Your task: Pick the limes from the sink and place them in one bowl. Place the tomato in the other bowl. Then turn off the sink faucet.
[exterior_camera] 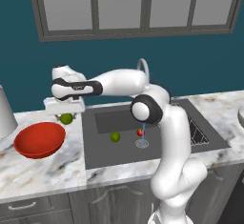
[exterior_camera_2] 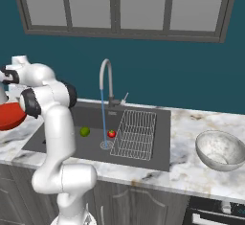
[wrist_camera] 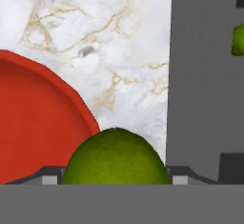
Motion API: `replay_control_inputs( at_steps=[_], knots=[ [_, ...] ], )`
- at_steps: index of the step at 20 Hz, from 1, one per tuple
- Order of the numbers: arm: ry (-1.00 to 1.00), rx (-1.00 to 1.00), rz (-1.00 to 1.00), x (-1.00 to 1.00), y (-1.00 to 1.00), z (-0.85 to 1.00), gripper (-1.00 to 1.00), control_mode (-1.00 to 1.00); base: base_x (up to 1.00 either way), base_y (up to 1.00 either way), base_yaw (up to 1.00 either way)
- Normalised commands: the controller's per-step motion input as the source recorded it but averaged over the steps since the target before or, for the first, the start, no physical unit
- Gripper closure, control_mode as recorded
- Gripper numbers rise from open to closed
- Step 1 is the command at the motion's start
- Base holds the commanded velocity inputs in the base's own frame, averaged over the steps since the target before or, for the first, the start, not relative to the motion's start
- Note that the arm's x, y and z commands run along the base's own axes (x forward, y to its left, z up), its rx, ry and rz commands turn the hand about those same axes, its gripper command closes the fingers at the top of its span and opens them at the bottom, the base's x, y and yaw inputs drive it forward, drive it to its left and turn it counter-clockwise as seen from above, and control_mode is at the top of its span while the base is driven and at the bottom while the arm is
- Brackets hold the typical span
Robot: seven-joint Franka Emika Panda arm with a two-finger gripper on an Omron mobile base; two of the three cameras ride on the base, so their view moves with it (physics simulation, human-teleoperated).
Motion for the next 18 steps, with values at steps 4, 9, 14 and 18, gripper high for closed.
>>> replay_control_inputs(
  at_steps=[4,9,14,18],
  knots=[
    [0.0,0.0,0.0,-0.31,0.34,0.0,1.0,-1.0,0.0,0.0,0.0],
    [0.0,0.0,0.0,-0.37,0.2,-0.05,1.0,-1.0,0.0,0.0,0.0],
    [0.0,0.0,0.0,-0.23,0.18,-0.2,1.0,-1.0,0.0,0.0,0.0],
    [0.0,0.0,0.0,-0.06,0.12,-0.25,1.0,-1.0,0.0,0.0,0.0]
  ],
)
